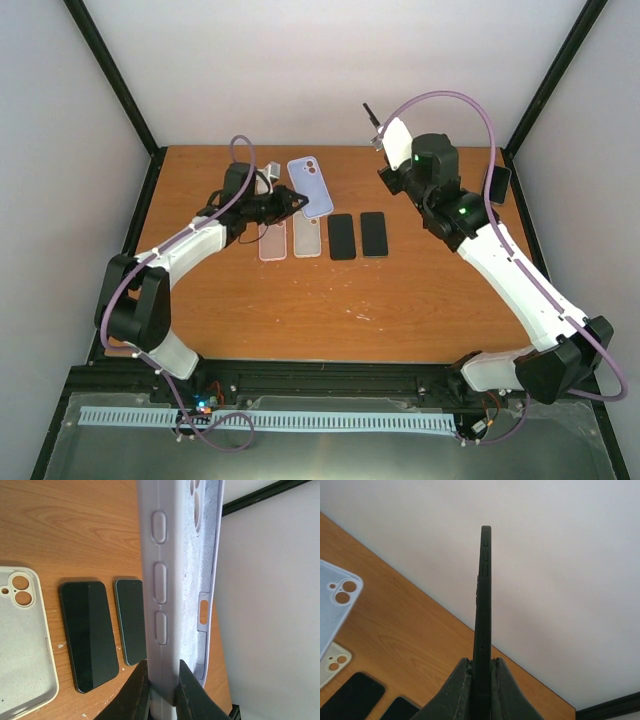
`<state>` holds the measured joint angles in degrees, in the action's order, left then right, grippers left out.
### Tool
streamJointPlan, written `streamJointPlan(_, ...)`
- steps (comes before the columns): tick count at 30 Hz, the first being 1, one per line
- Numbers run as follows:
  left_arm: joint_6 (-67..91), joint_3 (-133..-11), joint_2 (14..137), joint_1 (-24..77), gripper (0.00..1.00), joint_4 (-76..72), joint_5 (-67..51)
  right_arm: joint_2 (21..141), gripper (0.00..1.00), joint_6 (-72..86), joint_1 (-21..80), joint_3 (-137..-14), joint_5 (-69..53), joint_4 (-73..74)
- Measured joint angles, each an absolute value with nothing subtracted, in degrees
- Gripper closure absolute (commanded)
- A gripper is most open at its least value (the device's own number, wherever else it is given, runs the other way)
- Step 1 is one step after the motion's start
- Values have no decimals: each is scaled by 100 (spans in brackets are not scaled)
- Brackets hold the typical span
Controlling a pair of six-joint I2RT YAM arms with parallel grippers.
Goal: Take the phone out of the phone case
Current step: Remove the phone case from the phone, then place the phone case at the center of the board.
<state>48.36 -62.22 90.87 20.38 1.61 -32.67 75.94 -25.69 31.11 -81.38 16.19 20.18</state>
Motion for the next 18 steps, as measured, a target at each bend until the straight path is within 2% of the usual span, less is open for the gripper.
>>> streamJointPlan(12, 3551, -6171, 8720, 1953, 99, 530, -3024, 7575, 97, -2458, 3114, -7817, 1365, 2296)
streamJointPlan(18, 2738, -5725, 8204, 1076, 99, 888, -3577, 7502, 97, -2414, 3114, -7734, 1170, 2460)
